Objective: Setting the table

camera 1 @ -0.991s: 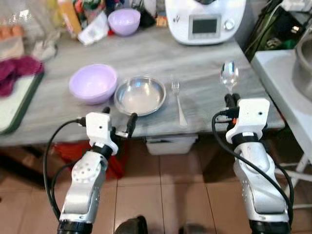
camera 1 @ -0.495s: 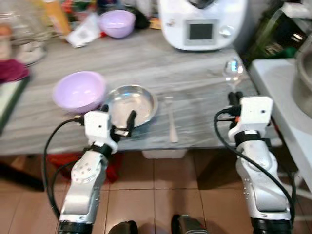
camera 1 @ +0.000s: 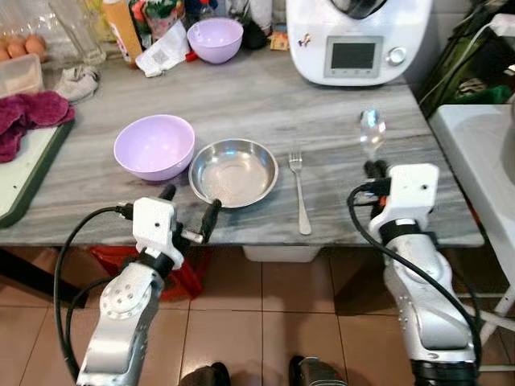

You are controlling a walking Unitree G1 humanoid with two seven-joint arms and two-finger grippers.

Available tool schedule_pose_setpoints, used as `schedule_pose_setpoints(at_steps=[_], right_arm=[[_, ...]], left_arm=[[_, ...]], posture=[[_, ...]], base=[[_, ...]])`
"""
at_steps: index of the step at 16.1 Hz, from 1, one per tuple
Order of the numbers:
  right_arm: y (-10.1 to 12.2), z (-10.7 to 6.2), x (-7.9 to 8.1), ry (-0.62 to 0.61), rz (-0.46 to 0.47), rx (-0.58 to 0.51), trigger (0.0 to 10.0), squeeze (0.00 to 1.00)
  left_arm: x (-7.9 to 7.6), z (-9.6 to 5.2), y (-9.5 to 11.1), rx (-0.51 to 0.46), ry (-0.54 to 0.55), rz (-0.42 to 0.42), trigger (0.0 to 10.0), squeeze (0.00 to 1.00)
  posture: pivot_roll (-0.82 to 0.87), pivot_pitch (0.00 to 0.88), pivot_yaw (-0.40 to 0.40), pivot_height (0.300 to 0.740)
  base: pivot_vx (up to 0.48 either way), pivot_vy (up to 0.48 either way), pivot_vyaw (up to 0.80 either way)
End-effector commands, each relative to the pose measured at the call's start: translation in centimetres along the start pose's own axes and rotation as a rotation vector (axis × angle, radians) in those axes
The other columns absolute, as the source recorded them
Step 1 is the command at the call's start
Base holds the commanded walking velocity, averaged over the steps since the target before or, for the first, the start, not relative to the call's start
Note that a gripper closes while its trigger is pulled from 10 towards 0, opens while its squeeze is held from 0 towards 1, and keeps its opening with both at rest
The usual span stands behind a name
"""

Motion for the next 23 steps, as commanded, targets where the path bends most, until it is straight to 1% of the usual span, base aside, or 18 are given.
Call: schedule_pose_setpoints(at_steps=[1,2,5,6,7,10,11,13,17,18,20,23], right_arm=[[-0.9,-0.1,0.1,0.02,0.013,0.046,10.0,0.0],[-1.3,0.0,0.1,0.023,0.024,0.063,10.0,0.0],[-1.8,0.4,0.2,0.02,0.059,0.092,10.0,0.0],[-2.1,0.4,0.2,0.02,0.058,0.098,10.0,0.0],[-2.6,0.4,0.4,0.023,0.077,0.116,10.0,0.0],[-2.8,0.8,0.7,0.026,0.093,0.121,10.0,0.0],[-2.9,1.0,0.7,0.023,0.105,0.123,10.0,0.0],[-3.1,1.2,0.5,0.014,0.122,0.131,10.0,0.0],[-3.5,1.5,0.7,0.024,0.154,0.147,10.0,0.0],[-3.7,1.7,1.0,0.03,0.18,0.158,10.0,0.0],[-3.8,1.8,1.4,0.038,0.199,0.165,10.0,0.0],[-4.2,1.8,2.0,0.044,0.233,0.187,10.0,0.0]], left_arm=[[-1.1,-0.5,0.0,-0.001,-0.078,-0.018,10.0,0.0],[-1.7,-0.7,-0.2,-0.002,-0.115,-0.026,10.0,0.0],[-2.0,-0.6,-0.3,0.008,-0.126,-0.046,10.0,0.0],[-2.2,-0.7,-0.4,0.012,-0.137,-0.05,10.0,0.0],[-2.3,-0.7,-0.4,0.008,-0.149,-0.054,10.0,0.0],[-2.7,-0.8,-0.2,-0.002,-0.189,-0.061,10.0,0.0],[-2.9,-1.0,0.1,-0.017,-0.22,-0.065,10.0,0.0],[-2.9,-0.9,0.3,-0.029,-0.239,-0.066,10.0,0.0],[-2.8,-0.7,0.4,-0.034,-0.248,-0.056,10.0,0.0],[-2.7,-0.7,0.4,-0.032,-0.247,-0.054,10.0,0.0],[-2.7,-0.8,0.3,-0.03,-0.248,-0.054,10.0,0.0],[-3.1,-0.7,0.3,-0.032,-0.259,-0.057,10.0,0.0]], posture=[[-0.16,0.218,0.033,0.74],[-0.16,0.217,0.033,0.74],[-0.16,0.217,0.033,0.74],[-0.16,0.216,0.028,0.74],[-0.16,0.216,0.028,0.74],[-0.16,0.216,0.028,0.74],[-0.15,0.215,0.027,0.74],[-0.15,0.215,0.026,0.74],[-0.15,0.209,0.021,0.74],[-0.14,0.207,0.02,0.74],[-0.14,0.207,0.02,0.74],[-0.14,0.207,0.02,0.74]], base=[[0.0,0.0,0.0],[0.0,0.0,0.0],[0.0,0.0,0.0],[0.0,0.0,0.0],[0.0,0.0,0.0],[0.0,0.0,0.0],[0.0,0.0,0.0],[0.0,0.0,0.0],[0.0,0.0,0.0],[0.0,0.0,0.0],[0.0,0.0,0.0],[0.0,0.0,0.0]])
Point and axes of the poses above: a point about 5 cm out from each wrist's last joint towards the gripper, its own z axis pointing out of the wrist towards the gripper, its own y axis along the axis of the wrist's last joint, x = y × z, the point moved 4 cm from there along z, pointing out of the wrist towards the gripper, and after that the axes turned 14 degrees about z, right-handed, at the moved point
